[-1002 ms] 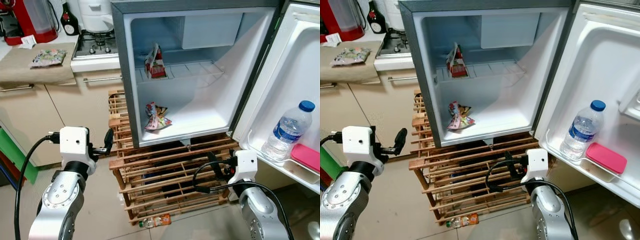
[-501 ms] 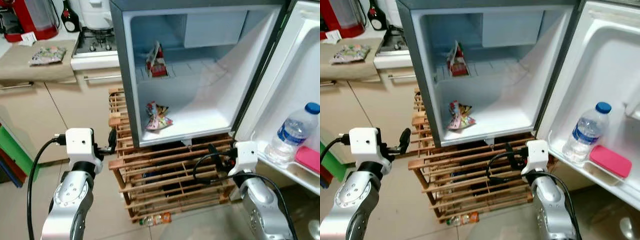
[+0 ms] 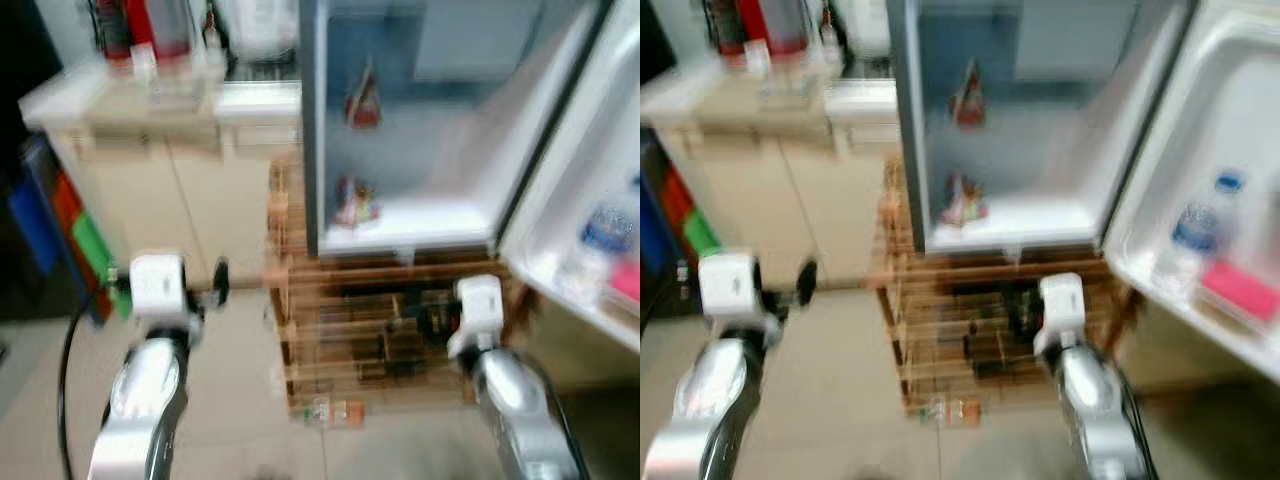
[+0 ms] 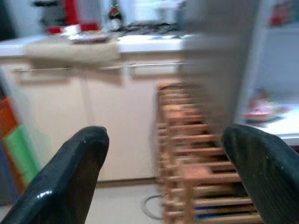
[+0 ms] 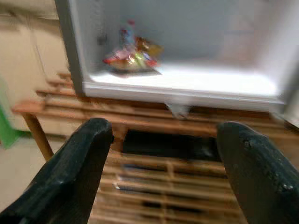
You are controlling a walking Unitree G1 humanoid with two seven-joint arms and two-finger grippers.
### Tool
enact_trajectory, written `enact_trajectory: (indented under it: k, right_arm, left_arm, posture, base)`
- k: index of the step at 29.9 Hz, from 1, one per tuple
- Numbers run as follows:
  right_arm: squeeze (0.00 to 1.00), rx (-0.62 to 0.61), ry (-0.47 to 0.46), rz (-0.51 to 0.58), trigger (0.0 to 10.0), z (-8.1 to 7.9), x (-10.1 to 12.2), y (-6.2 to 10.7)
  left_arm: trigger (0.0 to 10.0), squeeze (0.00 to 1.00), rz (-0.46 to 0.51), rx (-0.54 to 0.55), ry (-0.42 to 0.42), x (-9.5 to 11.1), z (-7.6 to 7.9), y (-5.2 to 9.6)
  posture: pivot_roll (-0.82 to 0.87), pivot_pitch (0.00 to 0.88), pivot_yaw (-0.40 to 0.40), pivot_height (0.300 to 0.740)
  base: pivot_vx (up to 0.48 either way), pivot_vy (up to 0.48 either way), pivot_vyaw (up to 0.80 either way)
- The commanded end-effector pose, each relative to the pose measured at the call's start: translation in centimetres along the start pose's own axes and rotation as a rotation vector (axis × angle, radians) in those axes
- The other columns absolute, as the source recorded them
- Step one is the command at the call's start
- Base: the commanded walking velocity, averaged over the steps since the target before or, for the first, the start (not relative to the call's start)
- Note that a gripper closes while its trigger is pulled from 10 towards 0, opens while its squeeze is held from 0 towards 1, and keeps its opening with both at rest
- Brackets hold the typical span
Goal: Restocking fridge
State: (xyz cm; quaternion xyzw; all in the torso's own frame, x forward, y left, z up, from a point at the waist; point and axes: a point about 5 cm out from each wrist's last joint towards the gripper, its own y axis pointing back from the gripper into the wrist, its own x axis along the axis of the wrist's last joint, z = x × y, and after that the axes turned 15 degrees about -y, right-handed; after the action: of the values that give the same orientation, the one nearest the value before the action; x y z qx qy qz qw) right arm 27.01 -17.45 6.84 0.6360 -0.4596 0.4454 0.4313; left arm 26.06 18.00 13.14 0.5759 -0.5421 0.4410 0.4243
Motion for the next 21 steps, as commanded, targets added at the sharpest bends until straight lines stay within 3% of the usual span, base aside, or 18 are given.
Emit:
enact_trajectory:
  k: [1, 21]
  right_arm:
    - [0.00, -0.001, 0.002, 0.015, 10.0, 0.07, 0.39, -0.05]
    - [0.00, -0.001, 0.002, 0.015, 10.0, 0.07, 0.39, -0.05]
  left_arm:
    - [10.0, 0.00, -0.002, -0.005, -0.006, -0.04, 0.16, 0.03]
    - [10.0, 0.00, -0.002, -0.005, -0.006, -0.04, 0.16, 0.03]
  posture:
    - [-0.11, 0.000, 0.041, 0.740]
    - [-0.11, 0.000, 0.041, 0.740]
  base:
    - [-0.251, -0.270, 0.00]
    - [-0.251, -0.270, 0.00]
